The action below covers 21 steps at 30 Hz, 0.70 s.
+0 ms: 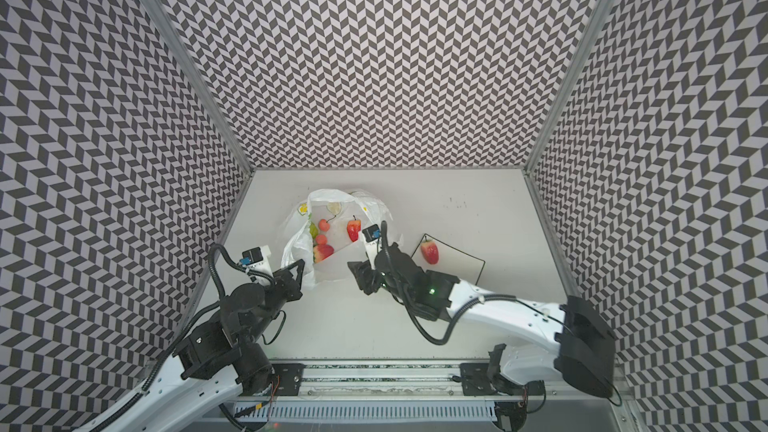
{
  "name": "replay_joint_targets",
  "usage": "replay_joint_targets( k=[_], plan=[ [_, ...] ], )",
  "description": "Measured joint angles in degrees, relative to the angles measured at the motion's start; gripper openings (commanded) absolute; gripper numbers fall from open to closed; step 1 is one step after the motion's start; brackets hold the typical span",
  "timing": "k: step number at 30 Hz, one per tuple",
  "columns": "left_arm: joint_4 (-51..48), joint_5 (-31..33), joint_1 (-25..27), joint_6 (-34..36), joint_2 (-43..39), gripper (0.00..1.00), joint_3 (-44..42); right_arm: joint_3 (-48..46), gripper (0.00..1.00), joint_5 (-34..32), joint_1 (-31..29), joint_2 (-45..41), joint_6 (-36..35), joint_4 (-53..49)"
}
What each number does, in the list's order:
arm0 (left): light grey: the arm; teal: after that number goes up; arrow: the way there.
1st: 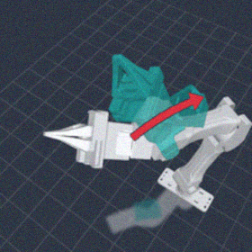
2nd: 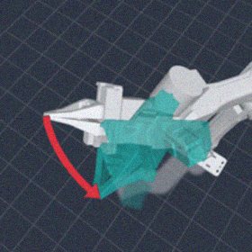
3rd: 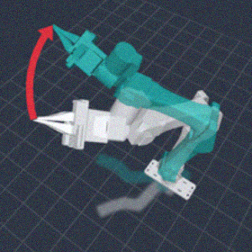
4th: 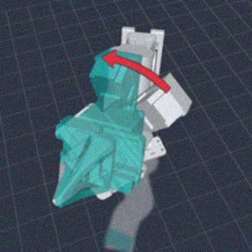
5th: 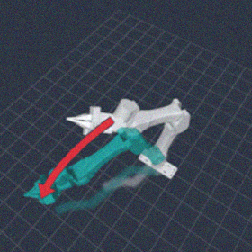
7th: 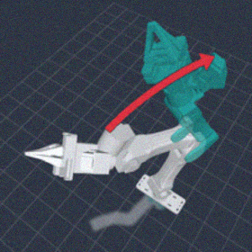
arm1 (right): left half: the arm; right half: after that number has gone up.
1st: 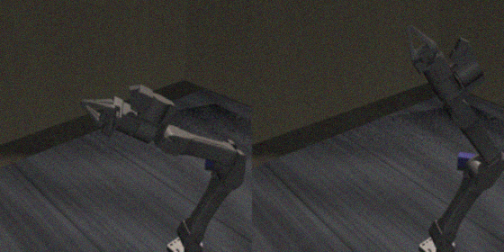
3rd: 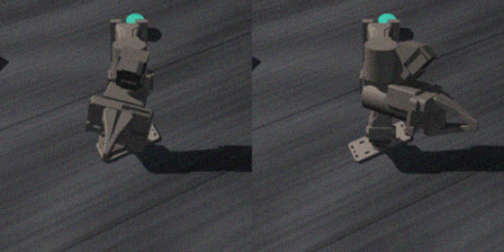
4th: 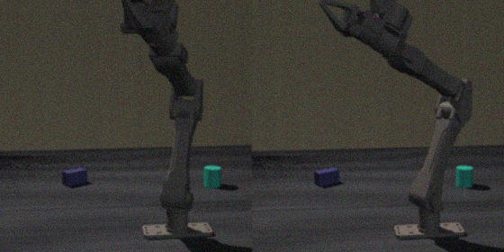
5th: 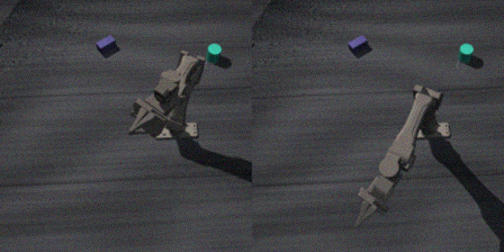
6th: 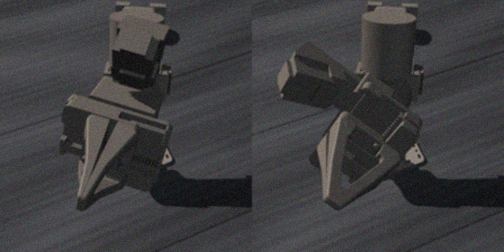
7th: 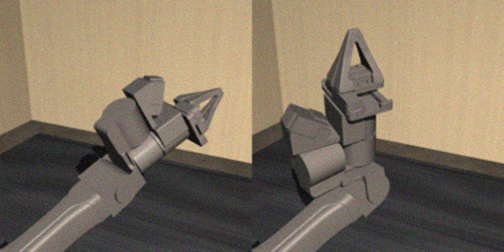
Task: Take the fake fruits out of the plastic bag
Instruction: 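Open the right gripper and move it back into the bag opening, then lower the right gripper onto the red pear and close on it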
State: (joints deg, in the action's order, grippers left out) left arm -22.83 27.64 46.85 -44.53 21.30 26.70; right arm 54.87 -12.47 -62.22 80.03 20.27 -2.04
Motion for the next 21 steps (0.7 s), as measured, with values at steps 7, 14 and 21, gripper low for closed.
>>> replay_joint_targets(
  k=[7, 14, 21],
  plan=[
    [0.0, -0.3, 0.0, 0.3, 0.1, 0.0, 0.2, 14.1, 0.53, -5.1, 0.7, 19.9, -2.1, -0.1],
    [0.1, -0.5, 0.0, 0.3, 0.0, 0.0, 0.3, 24.9, 0.54, -9.3, 5.1, 33.2, -2.3, -0.5],
    [0.2, -1.0, 0.0, 0.7, -0.1, 0.0, 0.3, 32.9, 0.57, -13.1, 8.9, 41.7, -1.3, -2.3]
  ],
)
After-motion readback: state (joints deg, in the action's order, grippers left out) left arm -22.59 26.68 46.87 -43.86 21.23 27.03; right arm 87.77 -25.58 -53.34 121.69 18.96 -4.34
